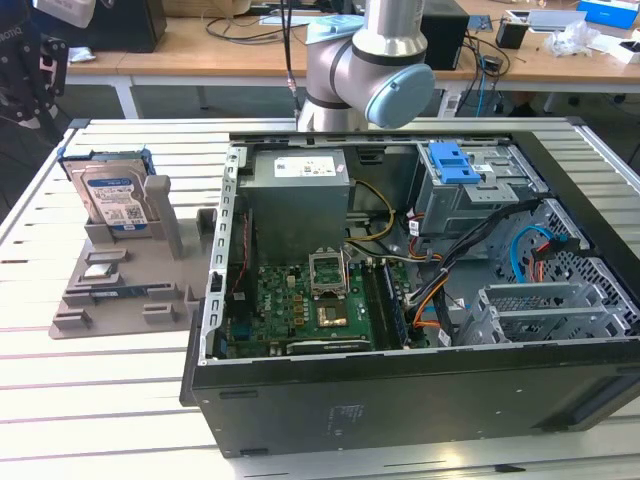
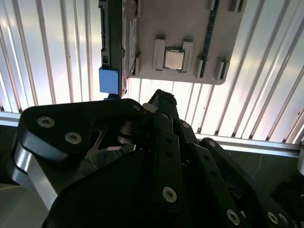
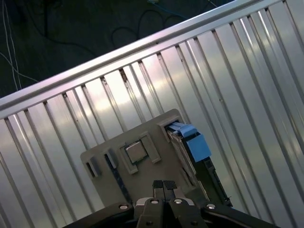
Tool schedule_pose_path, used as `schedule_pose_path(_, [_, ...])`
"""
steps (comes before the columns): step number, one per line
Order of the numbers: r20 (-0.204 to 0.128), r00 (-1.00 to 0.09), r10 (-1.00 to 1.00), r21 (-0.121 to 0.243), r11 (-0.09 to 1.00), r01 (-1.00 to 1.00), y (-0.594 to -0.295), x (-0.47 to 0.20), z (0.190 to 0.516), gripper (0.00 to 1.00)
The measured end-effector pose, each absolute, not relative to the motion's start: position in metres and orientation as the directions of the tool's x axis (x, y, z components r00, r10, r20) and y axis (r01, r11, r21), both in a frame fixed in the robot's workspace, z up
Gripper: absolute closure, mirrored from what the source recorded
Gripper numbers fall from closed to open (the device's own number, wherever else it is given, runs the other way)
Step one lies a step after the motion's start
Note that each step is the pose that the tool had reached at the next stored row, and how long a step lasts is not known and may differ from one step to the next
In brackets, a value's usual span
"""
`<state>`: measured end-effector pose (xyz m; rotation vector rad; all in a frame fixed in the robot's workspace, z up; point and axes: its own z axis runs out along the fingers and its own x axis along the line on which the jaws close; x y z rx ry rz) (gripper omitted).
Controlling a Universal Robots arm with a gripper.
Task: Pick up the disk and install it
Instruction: 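Pick up the disk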
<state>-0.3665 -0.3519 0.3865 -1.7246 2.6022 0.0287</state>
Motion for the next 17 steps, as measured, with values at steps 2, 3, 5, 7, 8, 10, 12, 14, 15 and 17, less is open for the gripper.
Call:
schedule_pose_path(2, [-0.026, -0.382, -0.924, 0.004, 0.382, -0.924, -0.3519, -0.3665, 0.3865, 0.89])
schedule_pose_path(3, [-0.027, -0.374, -0.927, 0.004, 0.374, -0.927, -0.3519, -0.3665, 0.3865, 0.89])
schedule_pose_path(5, [-0.027, -0.363, -0.931, 0.004, 0.363, -0.932, -0.3519, -0.3665, 0.3865, 0.89])
schedule_pose_path(7, [-0.027, -0.353, -0.935, 0.004, 0.353, -0.936, -0.3519, -0.3665, 0.3865, 0.89])
schedule_pose_path(8, [-0.027, -0.348, -0.937, 0.004, 0.348, -0.938, -0.3519, -0.3665, 0.3865, 0.89])
schedule_pose_path(10, [-0.027, -0.339, -0.94, 0.004, 0.339, -0.941, -0.3519, -0.3665, 0.3865, 0.89])
schedule_pose_path(12, [-0.027, -0.326, -0.945, 0.004, 0.326, -0.945, -0.3519, -0.3665, 0.3865, 0.89])
schedule_pose_path(14, [-0.027, -0.316, -0.948, 0.004, 0.316, -0.949, -0.3519, -0.3665, 0.3864, 0.89])
schedule_pose_path(15, [-0.026, -0.311, -0.95, 0.004, 0.311, -0.95, -0.3519, -0.3665, 0.3865, 0.89])
schedule_pose_path(17, [-0.027, -0.299, -0.954, 0.004, 0.299, -0.954, -0.3519, -0.3665, 0.3865, 0.89])
